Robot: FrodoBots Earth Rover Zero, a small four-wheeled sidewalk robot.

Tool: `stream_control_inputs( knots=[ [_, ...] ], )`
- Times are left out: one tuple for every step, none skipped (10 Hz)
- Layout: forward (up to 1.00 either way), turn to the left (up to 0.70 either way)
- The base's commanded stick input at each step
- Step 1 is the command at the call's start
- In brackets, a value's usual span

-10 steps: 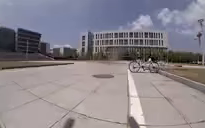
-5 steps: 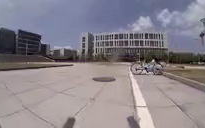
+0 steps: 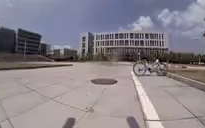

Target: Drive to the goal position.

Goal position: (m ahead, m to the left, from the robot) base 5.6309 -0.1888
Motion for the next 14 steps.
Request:
stream_control_inputs(
  knots=[
    [0.70,0.00],
    [0.70,0.00],
    [0.70,0.00],
    [0.70,0.00],
    [0.70,0.00],
    [0.70,0.00],
    [0.70,0.00],
    [0.70,0.00],
    [0.70,0.00],
    [0.70,0.00],
    [0.70,0.00],
    [0.70,0.00],
    [0.70,0.00],
    [0.70,0.00]
  ],
)
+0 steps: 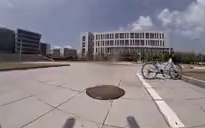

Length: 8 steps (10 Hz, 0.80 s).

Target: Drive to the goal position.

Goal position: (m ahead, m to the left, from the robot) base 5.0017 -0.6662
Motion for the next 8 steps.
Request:
stream_control_inputs(
  knots=[
    [0.70,0.00],
    [0.70,0.00],
    [0.70,0.00],
    [0.70,0.00],
    [0.70,0.00],
    [0.70,0.00],
    [0.70,0.00],
    [0.70,0.00]
  ],
)
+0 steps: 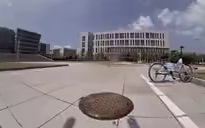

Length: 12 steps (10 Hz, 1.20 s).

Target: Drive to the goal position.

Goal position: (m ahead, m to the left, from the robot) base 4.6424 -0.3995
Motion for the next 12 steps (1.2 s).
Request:
stream_control_inputs(
  knots=[
    [0.70,0.00],
    [0.70,0.00],
    [0.70,0.00],
    [0.70,0.00],
    [0.70,0.00],
    [0.70,0.00],
    [0.70,0.00],
    [0.70,0.00],
    [0.70,0.00],
    [0.70,0.00],
    [0.70,0.00],
    [0.70,0.00]
  ],
)
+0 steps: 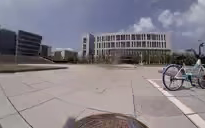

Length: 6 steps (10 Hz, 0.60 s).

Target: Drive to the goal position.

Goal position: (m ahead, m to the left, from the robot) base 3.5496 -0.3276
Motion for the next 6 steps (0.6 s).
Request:
stream_control_inputs(
  knots=[
    [0.70,0.00],
    [0.70,0.00],
    [0.70,0.00],
    [0.70,0.00],
    [0.70,0.00],
    [0.70,0.00]
  ],
)
